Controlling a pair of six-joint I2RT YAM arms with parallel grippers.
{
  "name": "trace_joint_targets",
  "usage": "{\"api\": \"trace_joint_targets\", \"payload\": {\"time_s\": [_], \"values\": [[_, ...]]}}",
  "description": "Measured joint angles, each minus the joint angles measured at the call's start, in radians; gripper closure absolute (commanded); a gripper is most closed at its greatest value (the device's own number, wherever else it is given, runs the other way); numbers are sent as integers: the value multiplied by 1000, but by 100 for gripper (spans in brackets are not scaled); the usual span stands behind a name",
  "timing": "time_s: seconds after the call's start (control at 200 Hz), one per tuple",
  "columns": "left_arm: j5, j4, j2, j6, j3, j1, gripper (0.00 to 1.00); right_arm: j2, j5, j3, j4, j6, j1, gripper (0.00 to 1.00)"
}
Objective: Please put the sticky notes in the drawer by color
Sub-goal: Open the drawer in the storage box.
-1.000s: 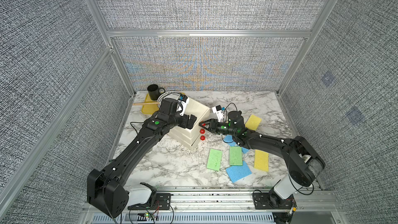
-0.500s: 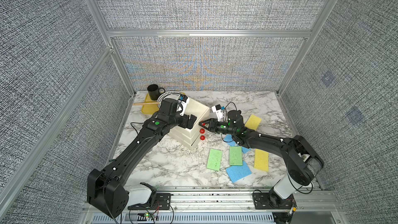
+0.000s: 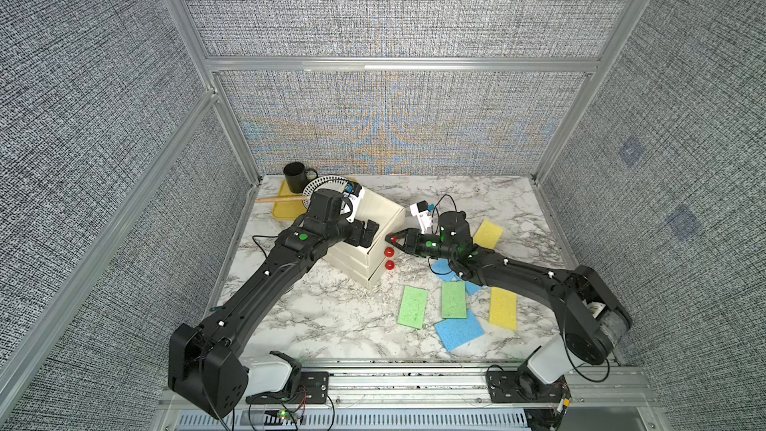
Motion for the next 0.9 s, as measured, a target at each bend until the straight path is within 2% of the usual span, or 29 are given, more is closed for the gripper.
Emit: {"api": "trace_joint_targets", "payload": {"time_s": [0.34,0.485,0.541,0.586,0.801,0.901], "values": [[-16,3,4,-6,0,0,1,-198,78,-98,-173,-82,-1,76],[-18,5,3,-12,0,0,0,-236,102,-100,-248,-108,-1,54],[-19,5,3,-13,0,0,0,-244,126,-100,-294,-120,-2,39],[-19,5,2,-13,-1,0,0,-248,137,-93,-338,-127,-4,32],[-55,5,-14,-25,-12,-1,0,-293,272,32,-634,-159,-16,27],[-98,-7,-27,-42,-15,0,0,-316,383,97,-785,-175,-71,27]]}}
